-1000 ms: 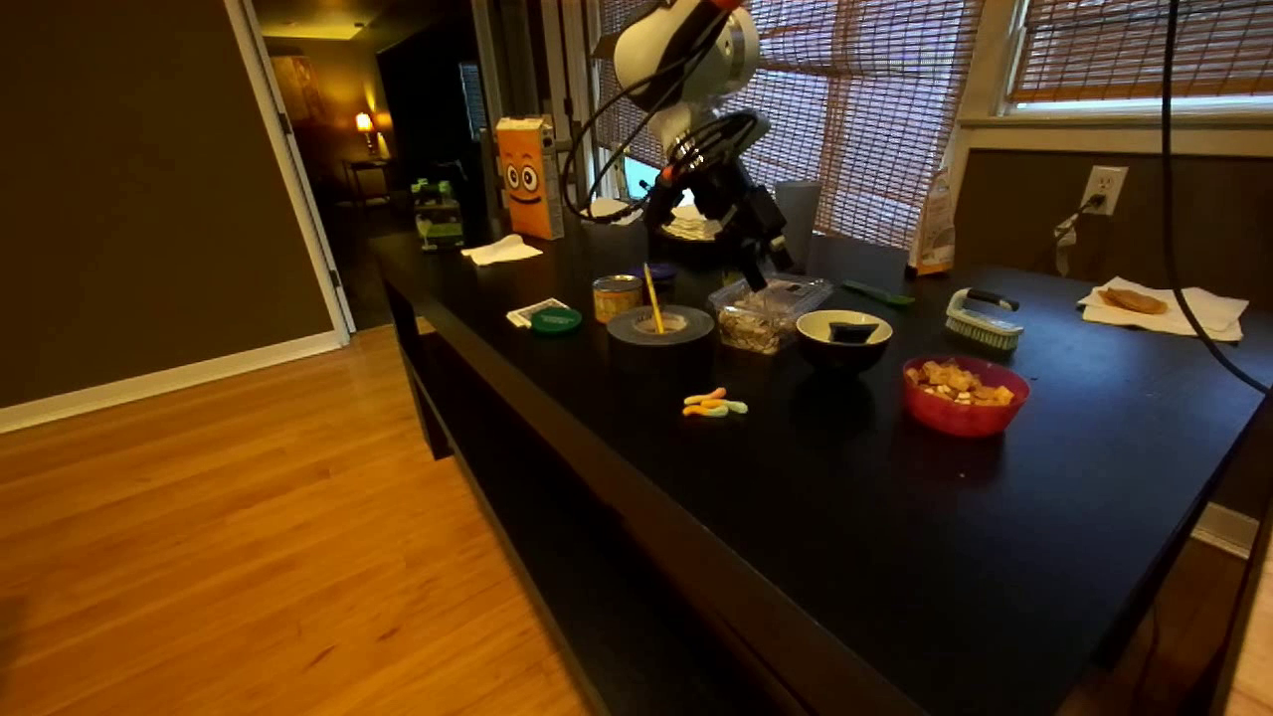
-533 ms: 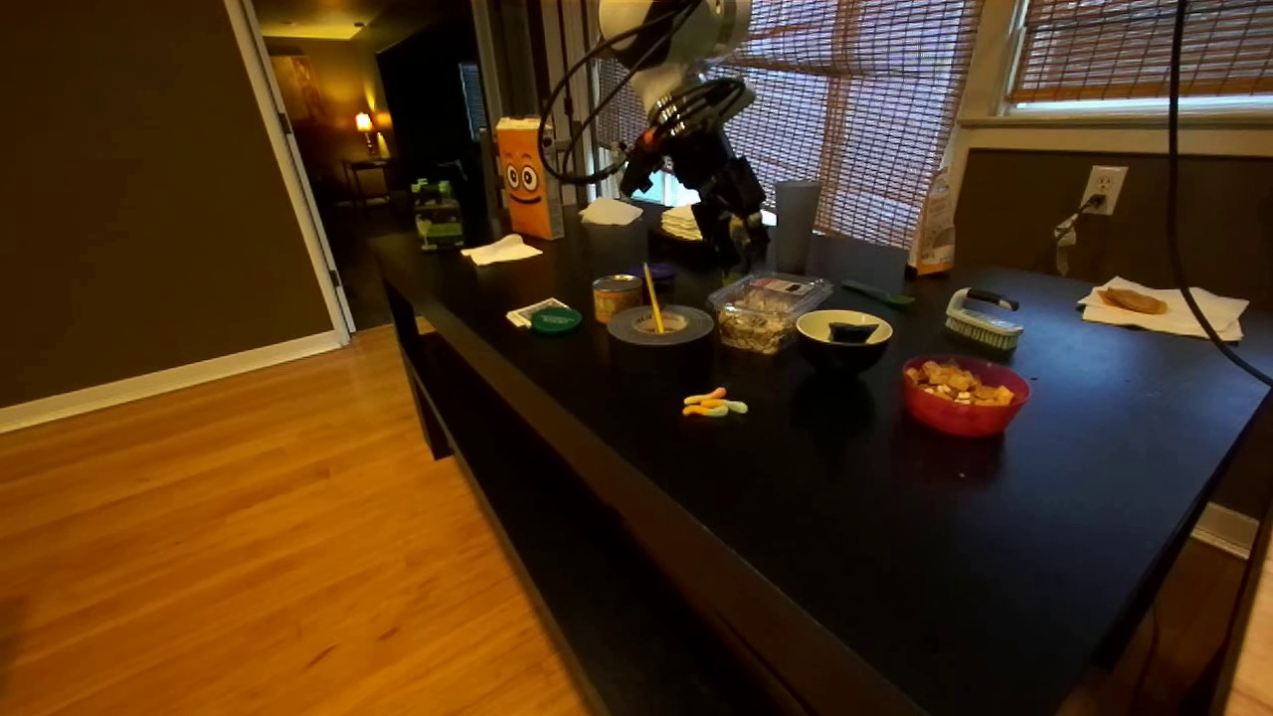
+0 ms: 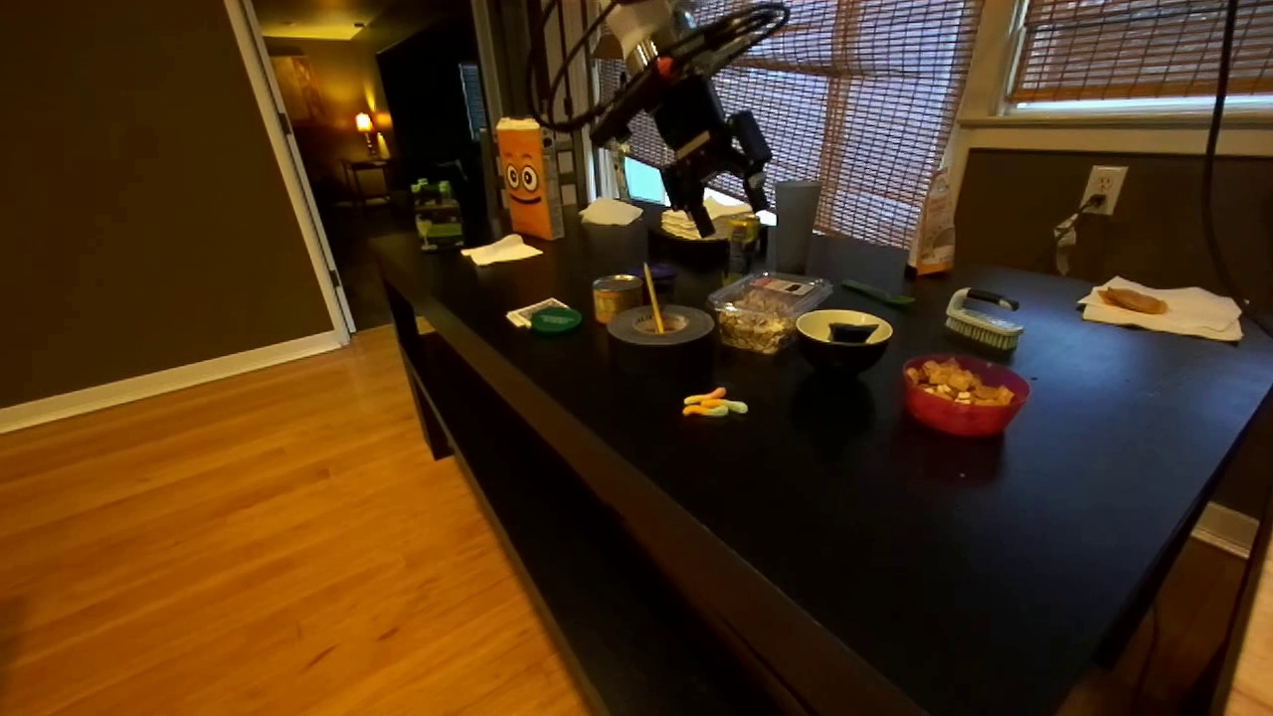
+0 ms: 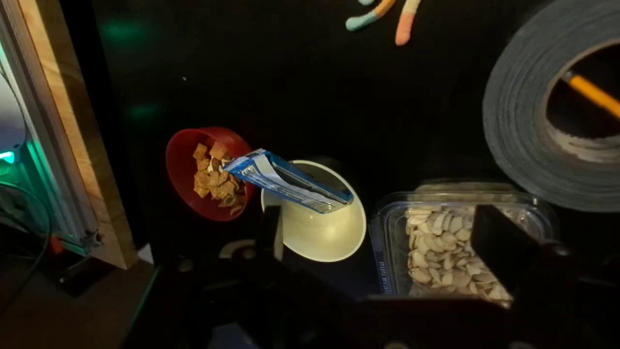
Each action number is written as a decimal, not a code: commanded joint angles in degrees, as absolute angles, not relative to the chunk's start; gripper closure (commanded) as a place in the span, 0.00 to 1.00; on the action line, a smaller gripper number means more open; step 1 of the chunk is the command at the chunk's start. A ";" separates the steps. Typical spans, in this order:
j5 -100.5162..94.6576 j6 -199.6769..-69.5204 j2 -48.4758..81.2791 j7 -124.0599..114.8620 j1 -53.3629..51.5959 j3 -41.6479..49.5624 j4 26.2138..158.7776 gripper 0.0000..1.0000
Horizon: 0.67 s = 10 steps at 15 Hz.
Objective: Put the chocolate bar inside the bowl
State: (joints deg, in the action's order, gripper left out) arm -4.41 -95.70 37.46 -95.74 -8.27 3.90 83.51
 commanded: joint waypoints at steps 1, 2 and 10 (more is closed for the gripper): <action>-8.22 -101.06 25.06 -90.23 -10.66 2.44 97.07 0.00; -9.86 -99.91 23.06 -88.39 -11.10 2.19 98.25 0.00; -13.32 -99.81 14.71 -76.56 -10.14 0.31 102.71 0.00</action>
State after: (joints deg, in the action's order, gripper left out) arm -13.12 -100.06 14.61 -76.34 -11.05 1.34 102.92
